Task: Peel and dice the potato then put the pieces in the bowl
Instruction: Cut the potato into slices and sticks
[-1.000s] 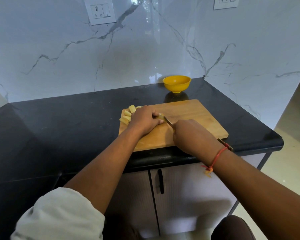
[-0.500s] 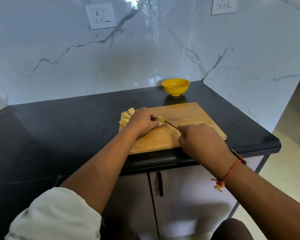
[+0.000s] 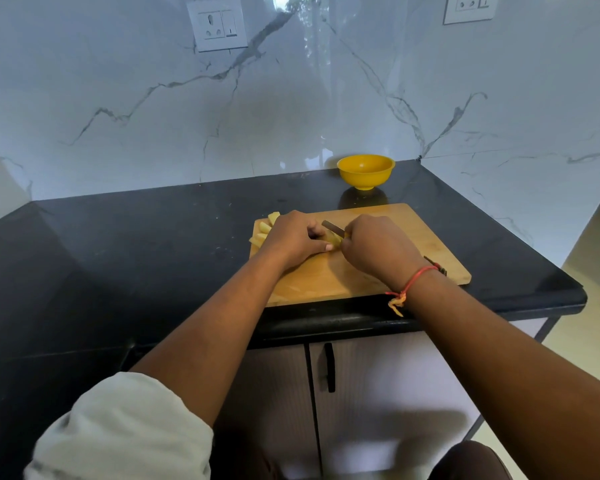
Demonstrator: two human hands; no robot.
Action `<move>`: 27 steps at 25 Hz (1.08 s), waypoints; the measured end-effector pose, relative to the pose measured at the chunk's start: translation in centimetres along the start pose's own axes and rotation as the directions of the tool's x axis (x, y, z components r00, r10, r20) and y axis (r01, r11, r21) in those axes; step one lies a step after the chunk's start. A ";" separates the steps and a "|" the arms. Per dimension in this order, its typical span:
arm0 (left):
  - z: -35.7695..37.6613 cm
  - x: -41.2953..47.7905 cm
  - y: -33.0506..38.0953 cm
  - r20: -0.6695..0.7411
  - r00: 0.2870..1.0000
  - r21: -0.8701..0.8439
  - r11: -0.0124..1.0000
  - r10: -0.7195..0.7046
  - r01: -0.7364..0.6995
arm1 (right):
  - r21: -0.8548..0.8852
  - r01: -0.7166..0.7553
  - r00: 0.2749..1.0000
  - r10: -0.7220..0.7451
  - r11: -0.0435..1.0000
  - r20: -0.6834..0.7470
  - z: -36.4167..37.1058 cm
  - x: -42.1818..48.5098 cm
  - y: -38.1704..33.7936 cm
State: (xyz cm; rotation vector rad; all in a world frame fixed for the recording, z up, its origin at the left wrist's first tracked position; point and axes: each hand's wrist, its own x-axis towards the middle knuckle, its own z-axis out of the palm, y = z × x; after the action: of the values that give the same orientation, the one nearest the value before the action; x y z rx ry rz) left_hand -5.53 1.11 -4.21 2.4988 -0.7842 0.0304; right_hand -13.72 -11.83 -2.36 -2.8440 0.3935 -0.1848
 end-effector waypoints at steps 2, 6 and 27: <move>0.1 0.1 -0.1 -0.003 1.000 -0.012 1.000 0.003 -0.003 | -0.011 0.011 1.000 -0.010 1.000 0.007 -0.2 0.2 -0.3; 0.2 0.1 -0.3 -0.015 1.000 -0.013 1.000 0.004 -0.004 | -0.058 0.037 0.999 -0.037 0.998 0.013 -0.8 0.2 -1.1; 0.3 -0.1 0.3 -0.032 0.999 -0.019 1.000 -0.010 0.010 | -0.166 0.067 0.993 -0.050 0.984 0.105 -0.1 -7.8 1.6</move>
State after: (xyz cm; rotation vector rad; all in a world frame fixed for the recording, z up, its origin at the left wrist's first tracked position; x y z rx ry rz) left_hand -5.78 0.82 -4.34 2.4779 -0.7555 0.0591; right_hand -21.61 -11.11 -3.38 -3.0188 0.3189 -0.0189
